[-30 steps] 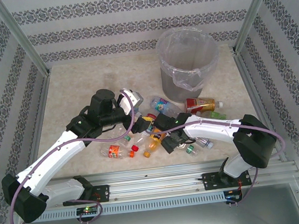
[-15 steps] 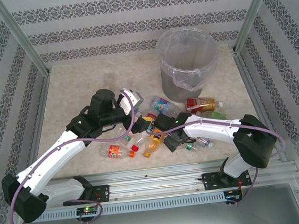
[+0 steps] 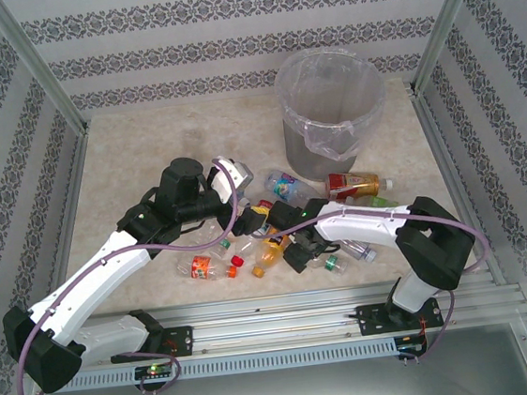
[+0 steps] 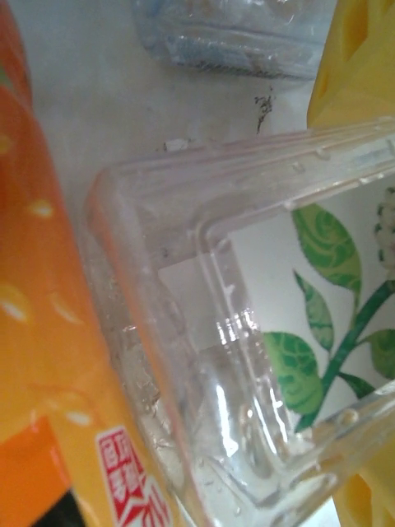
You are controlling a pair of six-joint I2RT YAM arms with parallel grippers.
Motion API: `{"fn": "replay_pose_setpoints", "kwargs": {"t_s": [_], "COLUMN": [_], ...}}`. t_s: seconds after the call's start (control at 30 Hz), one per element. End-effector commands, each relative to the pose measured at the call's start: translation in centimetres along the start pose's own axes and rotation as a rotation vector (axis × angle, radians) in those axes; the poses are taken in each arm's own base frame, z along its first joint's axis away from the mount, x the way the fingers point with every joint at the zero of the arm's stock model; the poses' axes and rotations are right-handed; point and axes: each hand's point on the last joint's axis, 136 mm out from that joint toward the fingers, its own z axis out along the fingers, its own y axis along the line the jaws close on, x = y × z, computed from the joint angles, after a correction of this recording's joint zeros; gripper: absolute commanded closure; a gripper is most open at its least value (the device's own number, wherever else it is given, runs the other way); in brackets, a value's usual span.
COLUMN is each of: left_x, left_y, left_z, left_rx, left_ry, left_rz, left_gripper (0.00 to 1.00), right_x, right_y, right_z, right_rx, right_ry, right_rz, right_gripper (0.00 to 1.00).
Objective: Put the plastic bottles in the bin
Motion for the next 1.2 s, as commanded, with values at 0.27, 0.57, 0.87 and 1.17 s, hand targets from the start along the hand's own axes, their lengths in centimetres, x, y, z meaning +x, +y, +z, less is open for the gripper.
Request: {"fn": "replay_pose_setpoints", "kwargs": {"t_s": [0.27,0.57,0.87,1.17], "left_x": [-0.3,-0.9,-2.3,-4.8], "left_y": [-0.5,-0.5,-1.1,-2.2], "left_z": [-0.3,-0.6,-1.1,-2.0], "left_rx": [0.000,-0.006,0.019,0.099], "left_ry": [-0.008,-0.039,-0.113,-0.270], "left_rz": [0.035,0.017,-0.021,-0.135], "left_gripper": [0.00,0.00,0.00,0.00], "right_x": [-0.5,-0.9,-3.9,-7.0], "right_y": [-0.1,-1.6,-2.2,-4.6], "right_z": [-1.3,-4.9,-12.2,-21.5], "right_rx": [-0.015,-0.069,-0.202,-0.300], "right_ry": [-0.046,-0.178,-0.450,-0.749], "right_rz": [0.009,0.133,0.234,0.308], "right_gripper": [0.35,0.37,0.39,0.41]}}
